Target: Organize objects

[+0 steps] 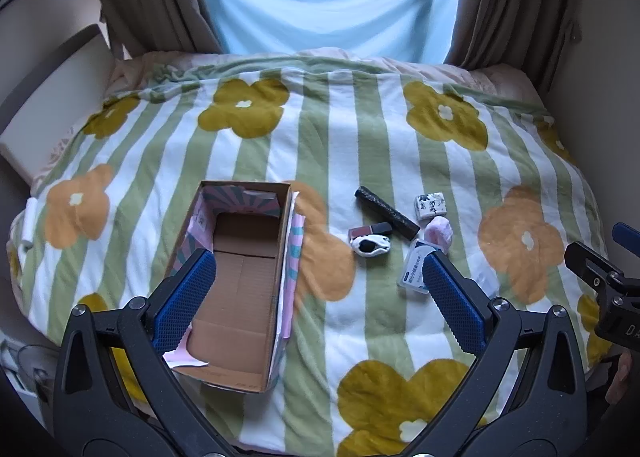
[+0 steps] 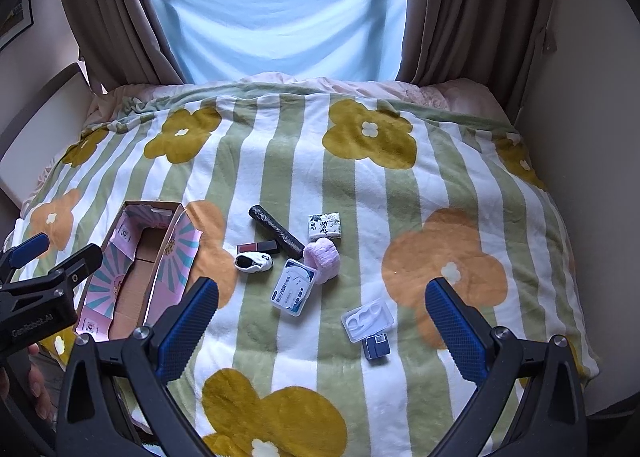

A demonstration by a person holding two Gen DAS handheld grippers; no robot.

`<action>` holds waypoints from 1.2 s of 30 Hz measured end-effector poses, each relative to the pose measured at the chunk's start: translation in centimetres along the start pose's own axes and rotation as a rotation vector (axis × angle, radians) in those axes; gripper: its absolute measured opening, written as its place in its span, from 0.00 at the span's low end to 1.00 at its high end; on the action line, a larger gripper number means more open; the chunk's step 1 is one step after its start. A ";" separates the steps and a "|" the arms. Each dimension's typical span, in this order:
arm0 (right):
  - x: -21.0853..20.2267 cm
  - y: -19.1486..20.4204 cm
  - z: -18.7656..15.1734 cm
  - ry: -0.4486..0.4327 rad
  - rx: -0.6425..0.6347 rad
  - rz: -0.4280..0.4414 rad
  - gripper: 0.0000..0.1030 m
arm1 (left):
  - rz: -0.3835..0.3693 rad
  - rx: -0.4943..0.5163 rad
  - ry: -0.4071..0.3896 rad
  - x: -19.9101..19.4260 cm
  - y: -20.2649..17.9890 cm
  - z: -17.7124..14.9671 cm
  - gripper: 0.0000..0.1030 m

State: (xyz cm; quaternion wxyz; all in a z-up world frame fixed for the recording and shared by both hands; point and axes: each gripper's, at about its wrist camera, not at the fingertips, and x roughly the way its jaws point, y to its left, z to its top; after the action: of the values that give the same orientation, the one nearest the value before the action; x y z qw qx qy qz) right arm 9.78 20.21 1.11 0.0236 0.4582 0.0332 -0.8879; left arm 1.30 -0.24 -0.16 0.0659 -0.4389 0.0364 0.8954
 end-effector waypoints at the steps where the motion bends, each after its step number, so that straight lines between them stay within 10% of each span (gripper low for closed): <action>1: 0.0 -0.1 0.1 -0.002 -0.001 0.001 0.99 | 0.001 0.000 -0.002 0.0 0.0 -0.1 0.99; 36: -1.4 0.2 0.0 -0.056 -0.030 0.007 0.99 | -0.098 0.037 -0.001 -0.8 -0.3 0.4 0.99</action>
State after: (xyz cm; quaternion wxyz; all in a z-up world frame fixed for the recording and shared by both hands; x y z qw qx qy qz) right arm 10.66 20.04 2.26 0.0346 0.4328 0.0440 -0.8997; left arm 1.53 0.05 0.69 0.1178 -0.4387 0.0312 0.8904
